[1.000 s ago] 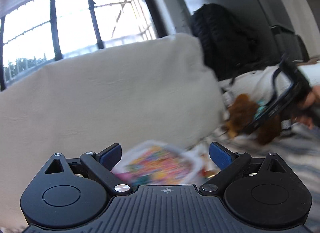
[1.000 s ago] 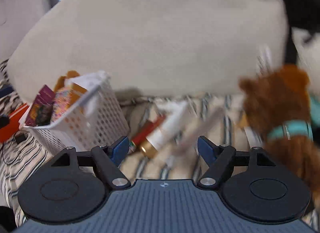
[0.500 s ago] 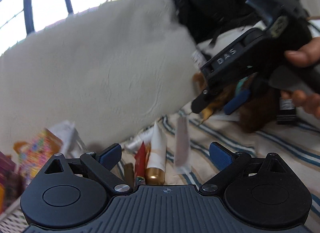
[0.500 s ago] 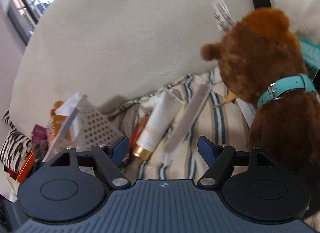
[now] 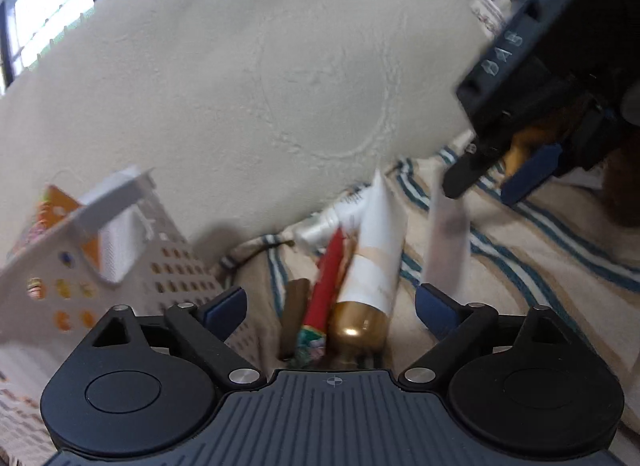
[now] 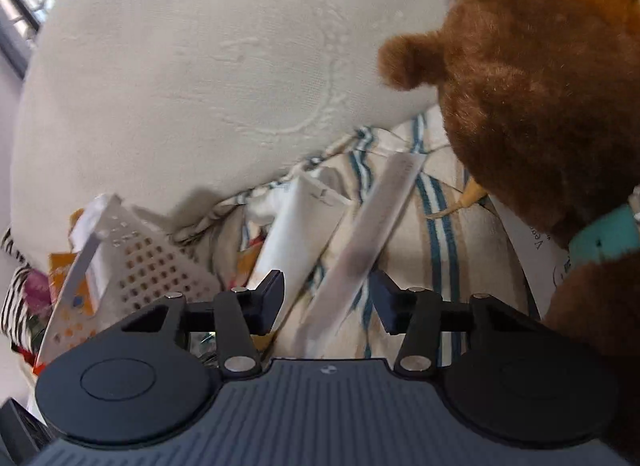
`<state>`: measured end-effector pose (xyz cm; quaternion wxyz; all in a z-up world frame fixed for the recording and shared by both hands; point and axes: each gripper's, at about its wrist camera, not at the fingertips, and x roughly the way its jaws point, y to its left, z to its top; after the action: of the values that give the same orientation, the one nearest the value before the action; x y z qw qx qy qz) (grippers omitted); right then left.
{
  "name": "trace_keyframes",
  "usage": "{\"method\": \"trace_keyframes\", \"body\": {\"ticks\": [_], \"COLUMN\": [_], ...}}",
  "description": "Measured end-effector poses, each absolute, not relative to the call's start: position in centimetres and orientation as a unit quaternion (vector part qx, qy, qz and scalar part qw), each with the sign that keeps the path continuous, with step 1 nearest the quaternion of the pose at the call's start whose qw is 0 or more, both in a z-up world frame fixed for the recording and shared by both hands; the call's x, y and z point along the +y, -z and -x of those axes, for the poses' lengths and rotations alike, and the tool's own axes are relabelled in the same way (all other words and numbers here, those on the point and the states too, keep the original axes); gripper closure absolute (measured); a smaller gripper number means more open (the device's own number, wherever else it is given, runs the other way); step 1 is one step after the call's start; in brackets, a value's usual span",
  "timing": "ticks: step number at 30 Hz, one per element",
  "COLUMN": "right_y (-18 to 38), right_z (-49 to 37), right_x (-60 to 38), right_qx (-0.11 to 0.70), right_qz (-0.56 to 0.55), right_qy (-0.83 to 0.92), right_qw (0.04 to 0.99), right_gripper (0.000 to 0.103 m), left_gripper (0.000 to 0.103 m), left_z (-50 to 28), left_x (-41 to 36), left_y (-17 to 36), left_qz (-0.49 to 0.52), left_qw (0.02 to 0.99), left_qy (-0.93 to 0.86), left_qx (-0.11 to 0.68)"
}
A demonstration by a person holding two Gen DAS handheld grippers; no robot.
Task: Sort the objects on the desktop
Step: 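Move both open tools back to the items beside the teddy bear, then close the right tool on the thin white packet strip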
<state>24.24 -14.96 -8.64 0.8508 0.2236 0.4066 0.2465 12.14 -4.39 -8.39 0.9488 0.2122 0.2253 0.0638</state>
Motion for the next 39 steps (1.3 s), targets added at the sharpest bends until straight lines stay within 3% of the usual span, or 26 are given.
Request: {"method": "trace_keyframes", "body": {"ticks": [3,11,16,20,21,22,23,24,39], "right_y": [9.4,10.9,11.9,12.4,12.5,12.6,12.9,13.2,10.0], "right_z": [-25.1,-26.5,-27.8,-28.8,-29.0,-29.0,-29.1,-28.9,-23.3], "right_x": [-14.9,-13.3,-13.0,-12.3,-12.1,-11.8,-11.7,-11.7,-14.2], "right_qx": [0.413,0.420,0.420,0.412,0.409,0.408,0.414,0.414,0.360], "right_qz": [-0.236,-0.236,-0.257,-0.277,-0.275,-0.270,-0.272,-0.282,-0.252], "right_qy": [-0.245,-0.254,-0.255,-0.256,-0.254,-0.248,-0.247,-0.246,-0.256], "right_qw": [0.845,0.838,0.832,0.830,0.833,0.836,0.833,0.830,0.861], "right_gripper": [0.039,0.039,0.023,0.022,0.036,0.076,0.097,0.096,0.099], "left_gripper": [0.005,0.004,0.001,0.002,0.007,0.016,0.024,0.043,0.051], "left_z": [-13.0,-15.5,-16.3,-17.1,-17.1,-17.1,-16.8,-16.6,-9.9], "left_x": [-4.0,-2.6,-1.8,-1.4,-1.3,-1.4,-0.9,-0.4,-2.1], "left_y": [9.4,10.6,10.9,11.3,11.3,11.2,11.0,10.8,8.9], "left_qz": [-0.199,-0.166,-0.155,-0.142,-0.138,-0.130,-0.120,-0.117,-0.139], "left_qw": [0.945,0.936,0.935,0.936,0.938,0.940,0.943,0.945,0.943], "left_qy": [-0.055,-0.014,0.007,0.025,0.027,0.026,0.022,0.011,0.090], "left_qx": [0.252,0.310,0.317,0.320,0.318,0.314,0.308,0.304,0.288]}}
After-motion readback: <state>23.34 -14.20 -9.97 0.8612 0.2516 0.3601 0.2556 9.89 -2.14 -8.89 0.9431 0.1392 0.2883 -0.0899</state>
